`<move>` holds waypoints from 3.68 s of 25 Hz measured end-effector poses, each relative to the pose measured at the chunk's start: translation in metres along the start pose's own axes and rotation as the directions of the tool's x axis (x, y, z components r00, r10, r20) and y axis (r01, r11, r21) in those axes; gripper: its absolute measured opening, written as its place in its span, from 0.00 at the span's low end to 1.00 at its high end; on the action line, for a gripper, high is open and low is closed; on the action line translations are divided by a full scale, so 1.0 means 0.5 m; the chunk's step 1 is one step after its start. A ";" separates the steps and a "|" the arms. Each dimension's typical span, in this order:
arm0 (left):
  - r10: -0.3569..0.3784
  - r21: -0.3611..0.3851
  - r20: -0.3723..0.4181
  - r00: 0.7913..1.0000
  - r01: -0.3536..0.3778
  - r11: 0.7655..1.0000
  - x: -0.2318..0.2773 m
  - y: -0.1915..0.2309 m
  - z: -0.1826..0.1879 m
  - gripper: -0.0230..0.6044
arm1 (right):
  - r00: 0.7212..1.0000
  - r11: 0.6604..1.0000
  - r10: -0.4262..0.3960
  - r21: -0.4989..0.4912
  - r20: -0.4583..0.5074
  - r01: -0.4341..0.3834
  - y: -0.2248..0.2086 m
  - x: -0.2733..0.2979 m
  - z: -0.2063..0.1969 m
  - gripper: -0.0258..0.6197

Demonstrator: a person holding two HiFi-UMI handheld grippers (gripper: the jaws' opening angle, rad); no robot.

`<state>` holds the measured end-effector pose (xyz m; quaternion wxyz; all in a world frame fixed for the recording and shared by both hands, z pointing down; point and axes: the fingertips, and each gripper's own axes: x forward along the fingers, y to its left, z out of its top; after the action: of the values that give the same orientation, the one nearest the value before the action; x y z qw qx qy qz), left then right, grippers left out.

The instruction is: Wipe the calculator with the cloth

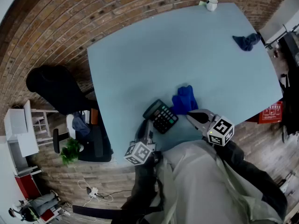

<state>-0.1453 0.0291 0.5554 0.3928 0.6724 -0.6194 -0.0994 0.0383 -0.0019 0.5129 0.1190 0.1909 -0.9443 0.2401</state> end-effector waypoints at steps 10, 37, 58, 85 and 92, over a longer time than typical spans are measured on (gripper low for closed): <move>0.008 -0.008 0.004 1.000 -0.008 1.000 -0.001 0.006 0.000 0.19 | 1.000 1.000 0.012 0.005 0.009 -0.012 0.003 0.003 0.004 0.04; -0.037 0.496 -0.197 0.980 0.132 0.858 0.152 -0.009 -0.032 0.29 | 0.918 0.976 -0.204 -0.149 -0.339 0.162 -0.140 0.153 -0.109 0.43; -0.293 -0.075 0.165 0.942 0.308 0.948 0.018 -0.174 0.123 0.11 | 0.967 0.889 0.195 -0.387 -0.163 -0.244 0.173 0.060 0.077 0.17; -0.478 0.169 0.254 0.841 0.448 0.878 -0.057 -0.365 0.237 0.11 | 0.996 0.849 0.082 -0.525 0.023 -0.057 0.175 0.048 0.327 0.13; -0.438 0.094 0.377 0.816 0.436 0.895 -0.068 -0.343 0.297 0.11 | 0.964 0.827 0.182 -0.501 -0.192 -0.256 0.254 0.000 0.245 0.13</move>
<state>-0.1153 -0.0132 0.3321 0.2278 0.7638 -0.5140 -0.3169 -0.0309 0.0401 0.3561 0.2018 0.0250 -0.9791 -0.0003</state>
